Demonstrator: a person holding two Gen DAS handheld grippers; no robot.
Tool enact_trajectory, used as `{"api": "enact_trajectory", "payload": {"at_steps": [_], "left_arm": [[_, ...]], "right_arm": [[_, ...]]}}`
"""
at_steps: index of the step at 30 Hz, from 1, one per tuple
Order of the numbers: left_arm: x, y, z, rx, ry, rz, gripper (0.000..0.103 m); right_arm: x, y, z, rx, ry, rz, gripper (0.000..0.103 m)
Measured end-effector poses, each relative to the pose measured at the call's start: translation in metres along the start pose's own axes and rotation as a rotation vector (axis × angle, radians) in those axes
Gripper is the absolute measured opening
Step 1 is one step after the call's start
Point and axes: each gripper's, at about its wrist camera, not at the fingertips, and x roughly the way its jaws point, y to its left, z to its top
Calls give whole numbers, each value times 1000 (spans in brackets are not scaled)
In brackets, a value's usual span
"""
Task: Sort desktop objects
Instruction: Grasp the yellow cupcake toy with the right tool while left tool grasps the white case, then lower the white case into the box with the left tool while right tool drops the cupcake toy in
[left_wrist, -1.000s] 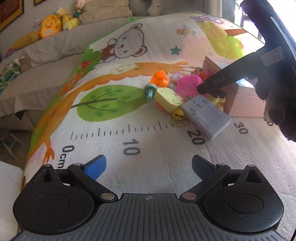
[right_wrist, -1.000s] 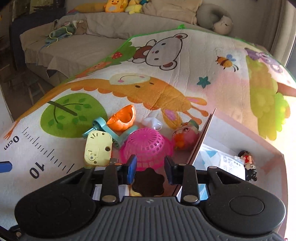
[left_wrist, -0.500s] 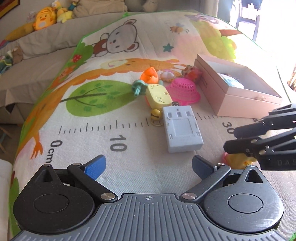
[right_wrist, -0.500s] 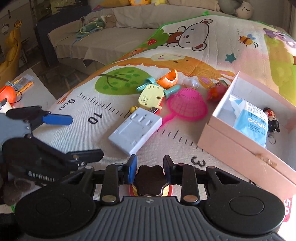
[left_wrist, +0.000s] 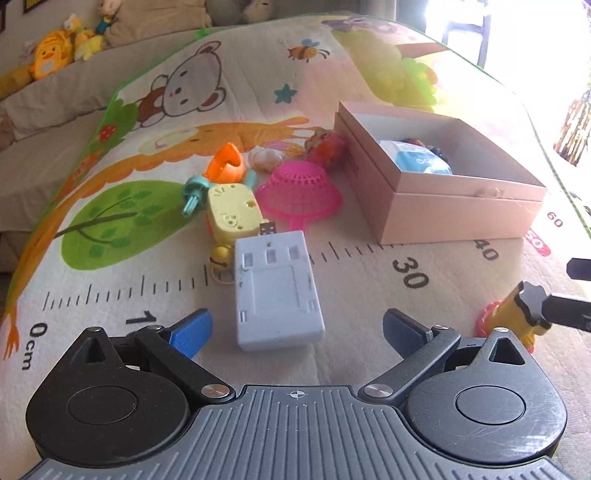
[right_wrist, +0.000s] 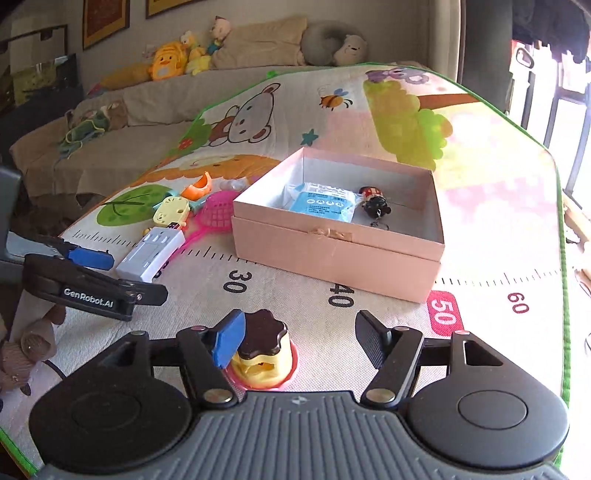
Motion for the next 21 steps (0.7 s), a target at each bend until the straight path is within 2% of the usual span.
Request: {"api": "enact_trajectory", "payload": {"at_steps": [2,3,4,5,8,10,12,13,15,17,19,20,21], "left_arm": [[4,-3,4,29,-4,29,76],[5,-3,4,34,-1,38,61],[6,-1,3,35,2,35,54],[3,1,2,37,-2,26,53],[-10,2,-9,93,-10,-29,53],[-25,-1,-22,182,4,-121,54],[-37,-2,-36,259,7,-138,58],[-41,-1,-40,281,2,-116,67],[-46,6,-45,297,-12,-21,83],[-45,17,-44,299,-33,108,86],[-42,28,-39,274,-28,197,90],[-41,33,-37,250,-21,201,91],[-41,39,-32,207,-5,170,94]], "right_arm": [[-1,0,-4,3,-2,9,72],[-1,2,-6,-3,2,17,72],[-1,4,-7,-8,2,26,73],[-1,6,-9,-13,2,37,74],[0,14,-12,-27,4,69,80],[3,19,-14,-37,12,77,81],[6,23,-17,-47,18,81,81],[7,25,-18,-48,22,83,82],[9,27,-19,-45,26,87,84],[11,29,-21,-44,29,87,87],[13,32,-22,-49,32,84,88],[13,32,-22,-52,32,82,89],[13,32,-22,-54,31,80,90]]}}
